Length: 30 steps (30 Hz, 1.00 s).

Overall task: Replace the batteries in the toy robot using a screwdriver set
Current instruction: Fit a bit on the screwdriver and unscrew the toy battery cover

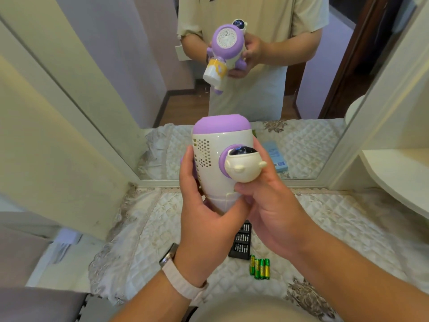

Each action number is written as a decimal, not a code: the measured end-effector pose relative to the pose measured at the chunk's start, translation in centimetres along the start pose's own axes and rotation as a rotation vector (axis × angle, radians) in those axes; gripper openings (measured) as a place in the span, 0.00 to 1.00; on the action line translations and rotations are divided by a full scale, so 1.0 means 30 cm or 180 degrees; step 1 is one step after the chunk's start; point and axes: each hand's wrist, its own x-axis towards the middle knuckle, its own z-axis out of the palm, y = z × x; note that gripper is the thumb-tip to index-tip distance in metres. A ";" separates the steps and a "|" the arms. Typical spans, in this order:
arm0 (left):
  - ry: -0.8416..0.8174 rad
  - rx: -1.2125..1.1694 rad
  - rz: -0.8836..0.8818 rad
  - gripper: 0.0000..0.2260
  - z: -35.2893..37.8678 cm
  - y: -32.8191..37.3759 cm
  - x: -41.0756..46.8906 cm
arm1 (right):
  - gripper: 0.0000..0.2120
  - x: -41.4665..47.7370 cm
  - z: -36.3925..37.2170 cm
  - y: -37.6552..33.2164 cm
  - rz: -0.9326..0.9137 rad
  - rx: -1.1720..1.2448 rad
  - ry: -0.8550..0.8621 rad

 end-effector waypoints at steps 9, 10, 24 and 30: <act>0.0021 -0.0367 0.0172 0.43 0.034 -0.070 0.042 | 0.38 0.027 -0.035 0.002 0.0097 0.0216 0.0156; 0.0020 -0.0420 0.0153 0.41 0.034 -0.082 0.047 | 0.38 0.032 -0.039 0.006 0.0135 0.0196 0.0186; -0.0348 0.0154 0.0187 0.37 0.025 -0.211 0.054 | 0.36 0.104 -0.066 0.079 0.0632 0.0857 0.0625; -0.0450 -0.0141 -0.0015 0.36 0.035 -0.216 0.057 | 0.35 0.102 -0.059 0.096 0.0551 0.0822 0.0684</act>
